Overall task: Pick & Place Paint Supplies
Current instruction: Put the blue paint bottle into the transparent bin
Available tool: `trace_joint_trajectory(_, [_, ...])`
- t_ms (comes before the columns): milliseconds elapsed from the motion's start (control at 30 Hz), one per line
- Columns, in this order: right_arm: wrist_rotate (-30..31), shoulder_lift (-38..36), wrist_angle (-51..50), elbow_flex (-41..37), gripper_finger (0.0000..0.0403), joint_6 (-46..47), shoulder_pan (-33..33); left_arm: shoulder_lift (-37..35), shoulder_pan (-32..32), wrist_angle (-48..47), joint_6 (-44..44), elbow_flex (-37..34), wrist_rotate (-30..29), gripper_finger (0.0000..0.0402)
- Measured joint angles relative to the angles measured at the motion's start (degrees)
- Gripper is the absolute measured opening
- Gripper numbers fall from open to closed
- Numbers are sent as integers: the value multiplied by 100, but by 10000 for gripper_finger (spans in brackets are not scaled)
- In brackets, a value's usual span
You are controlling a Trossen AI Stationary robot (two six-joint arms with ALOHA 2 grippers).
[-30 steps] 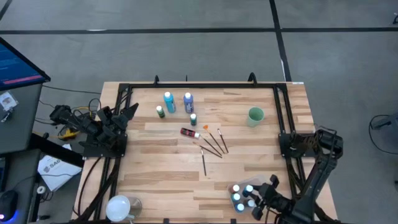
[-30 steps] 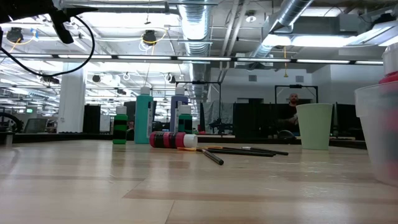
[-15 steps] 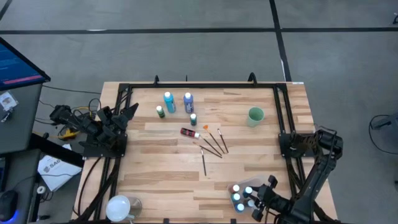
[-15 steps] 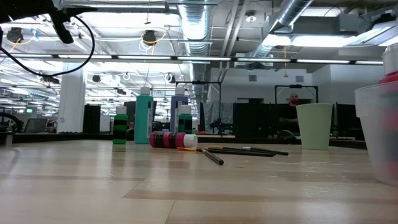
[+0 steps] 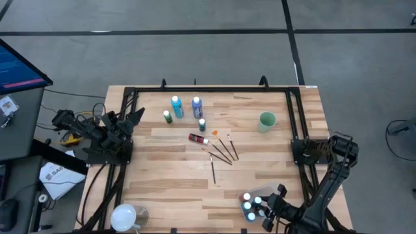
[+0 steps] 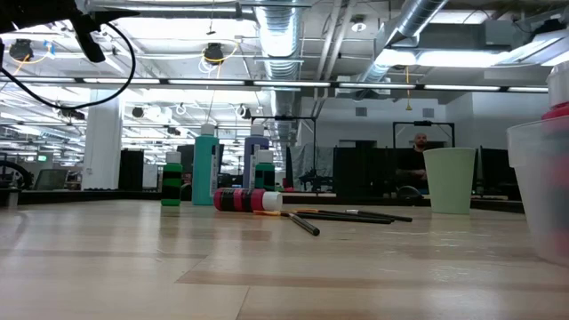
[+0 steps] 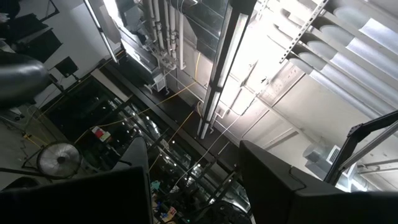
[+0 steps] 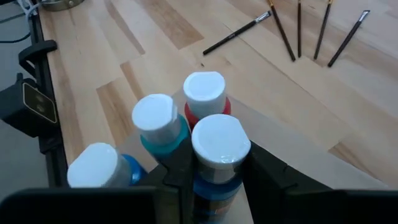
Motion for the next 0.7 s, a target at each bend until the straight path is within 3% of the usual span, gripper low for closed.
trace_joint_trajectory(700, [-6, -4, 107, -2, 123, -502, 31, 0, 0, 0, -1, 0, 0, 132])
